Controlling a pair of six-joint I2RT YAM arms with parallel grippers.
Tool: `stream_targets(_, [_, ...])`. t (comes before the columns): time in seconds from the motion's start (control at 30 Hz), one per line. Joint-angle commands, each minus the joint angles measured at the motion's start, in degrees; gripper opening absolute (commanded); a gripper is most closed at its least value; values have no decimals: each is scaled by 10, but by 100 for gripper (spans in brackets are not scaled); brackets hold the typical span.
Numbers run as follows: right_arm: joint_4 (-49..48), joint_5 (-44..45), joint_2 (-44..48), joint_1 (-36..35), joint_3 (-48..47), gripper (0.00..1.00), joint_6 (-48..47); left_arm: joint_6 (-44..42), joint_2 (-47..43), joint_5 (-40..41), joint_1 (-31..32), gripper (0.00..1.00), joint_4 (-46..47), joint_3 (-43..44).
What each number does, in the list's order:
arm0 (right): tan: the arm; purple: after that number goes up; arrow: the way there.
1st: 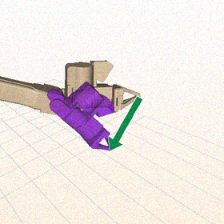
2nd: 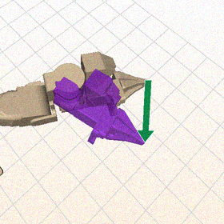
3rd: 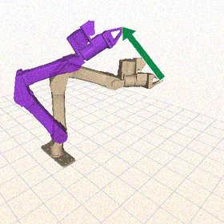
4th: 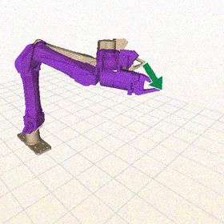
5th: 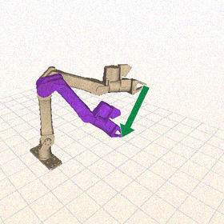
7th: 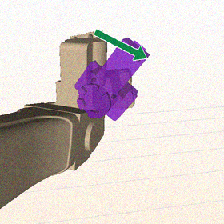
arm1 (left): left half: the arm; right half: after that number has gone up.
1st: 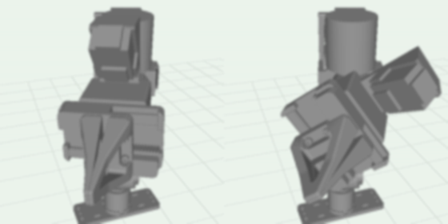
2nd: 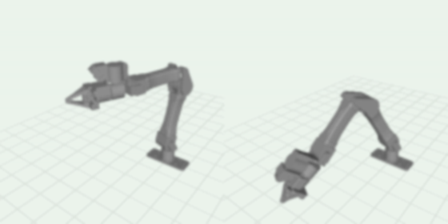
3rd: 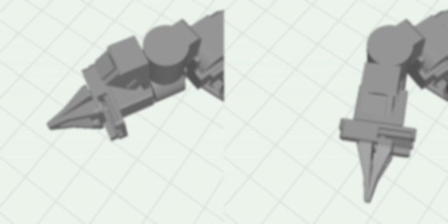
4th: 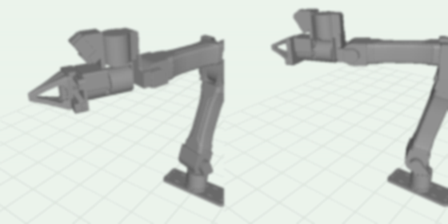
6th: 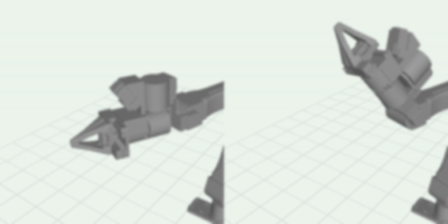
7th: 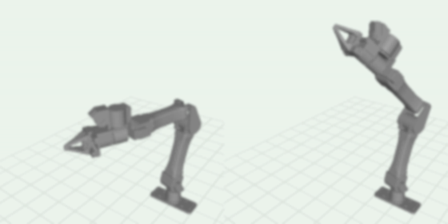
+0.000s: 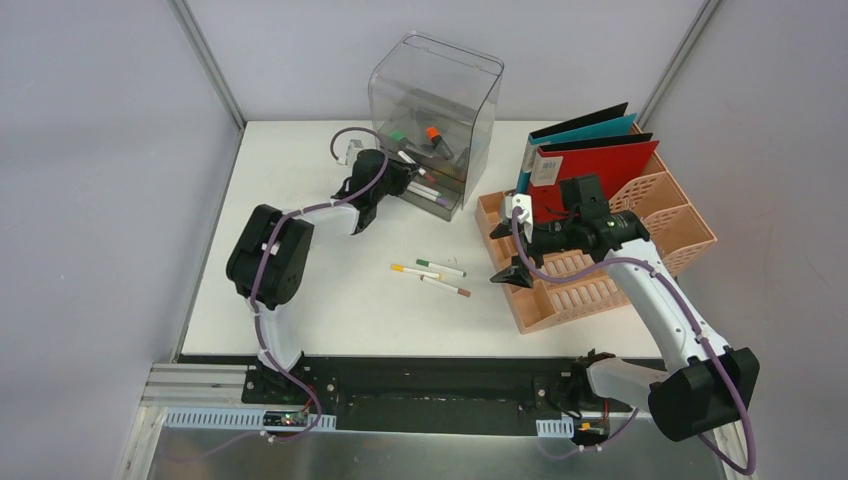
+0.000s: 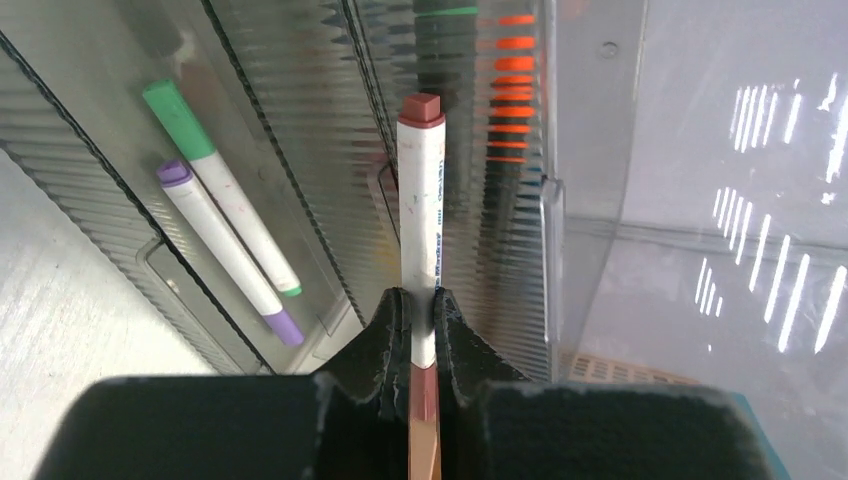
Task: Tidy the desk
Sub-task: Place the stationery in the drawer.
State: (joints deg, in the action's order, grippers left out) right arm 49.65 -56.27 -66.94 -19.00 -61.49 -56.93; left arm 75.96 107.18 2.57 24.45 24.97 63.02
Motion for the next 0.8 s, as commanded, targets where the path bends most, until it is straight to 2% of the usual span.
stream_targets(0.0, [-3, -16, 8, -3, -26, 99, -18, 16, 20, 37, 10, 0, -31, 51])
stream_targets(0.1, [-3, -15, 10, -4, -25, 99, -19, 24, 37, 37, 11, 9, -38, 63])
stream_targets(0.33, [-3, -12, 9, -3, -25, 99, -19, -13, 52, 12, 11, 49, -17, 71])
stream_targets(0.47, [-1, -12, 11, -3, -26, 99, -20, -48, 40, 6, 11, 54, 0, 62])
stream_targets(0.6, [-1, -13, 12, -4, -26, 99, -20, -95, 9, 0, 11, 55, 10, 47])
stream_targets(0.77, [0, -11, 11, -4, -26, 99, -22, -189, -39, -25, 11, 69, 41, 8])
